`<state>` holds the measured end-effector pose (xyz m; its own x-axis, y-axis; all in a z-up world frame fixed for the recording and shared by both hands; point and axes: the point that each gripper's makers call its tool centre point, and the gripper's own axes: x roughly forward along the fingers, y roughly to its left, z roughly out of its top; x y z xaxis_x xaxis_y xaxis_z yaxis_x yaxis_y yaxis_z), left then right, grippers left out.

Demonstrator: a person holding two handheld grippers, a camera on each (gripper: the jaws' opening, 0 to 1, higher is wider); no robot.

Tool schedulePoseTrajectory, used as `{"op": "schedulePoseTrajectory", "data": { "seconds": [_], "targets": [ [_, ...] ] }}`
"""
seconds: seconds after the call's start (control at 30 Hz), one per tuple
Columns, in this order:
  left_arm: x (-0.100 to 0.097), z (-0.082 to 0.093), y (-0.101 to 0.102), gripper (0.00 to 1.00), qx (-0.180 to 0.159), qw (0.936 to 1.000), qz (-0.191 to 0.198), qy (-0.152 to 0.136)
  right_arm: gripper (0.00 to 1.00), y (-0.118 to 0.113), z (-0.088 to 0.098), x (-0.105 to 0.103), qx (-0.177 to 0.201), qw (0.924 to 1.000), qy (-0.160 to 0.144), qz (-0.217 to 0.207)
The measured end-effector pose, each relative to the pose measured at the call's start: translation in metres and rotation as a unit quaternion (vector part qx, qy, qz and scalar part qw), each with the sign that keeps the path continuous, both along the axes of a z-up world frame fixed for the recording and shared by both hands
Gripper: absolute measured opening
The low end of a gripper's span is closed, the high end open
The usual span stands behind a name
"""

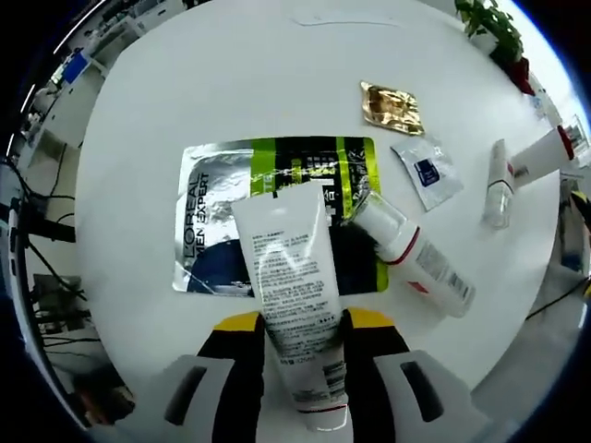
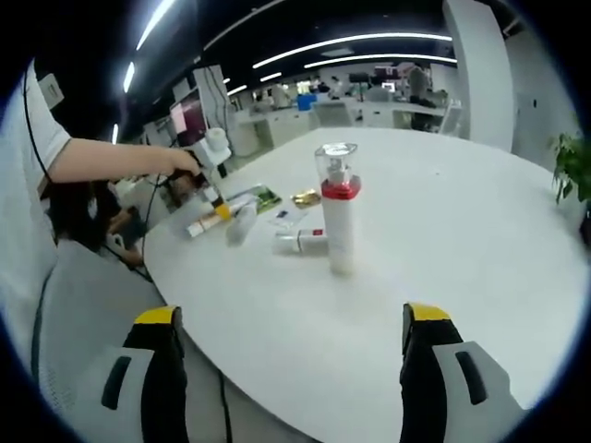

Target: Arrange the skincare products in the storage area until every visible bottle or jar stands upright without overlapping.

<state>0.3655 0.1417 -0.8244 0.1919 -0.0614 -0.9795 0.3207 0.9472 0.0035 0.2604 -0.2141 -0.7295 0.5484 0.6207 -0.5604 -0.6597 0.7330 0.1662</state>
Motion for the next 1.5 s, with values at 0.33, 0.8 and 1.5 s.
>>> {"op": "schedulePoseTrajectory", "data": {
  "seconds": [0.33,0.8,1.5],
  "targets": [
    [0.004,0.011,-0.005,0.30,-0.024,0.9994,0.012,-0.020,0.97,0.001,0.001,-0.001,0.002,1.0000,-0.002,0.002],
    [-0.003,0.042,-0.023,0.29,-0.118,0.9894,0.028,-0.080,0.97,0.002,0.002,-0.001,0.000,1.0000,-0.006,0.008],
    [-0.013,0.080,-0.055,0.28,-0.240,0.9580,0.011,-0.157,0.97,0.005,0.003,-0.002,-0.004,0.9998,-0.012,0.017]
  ]
}}
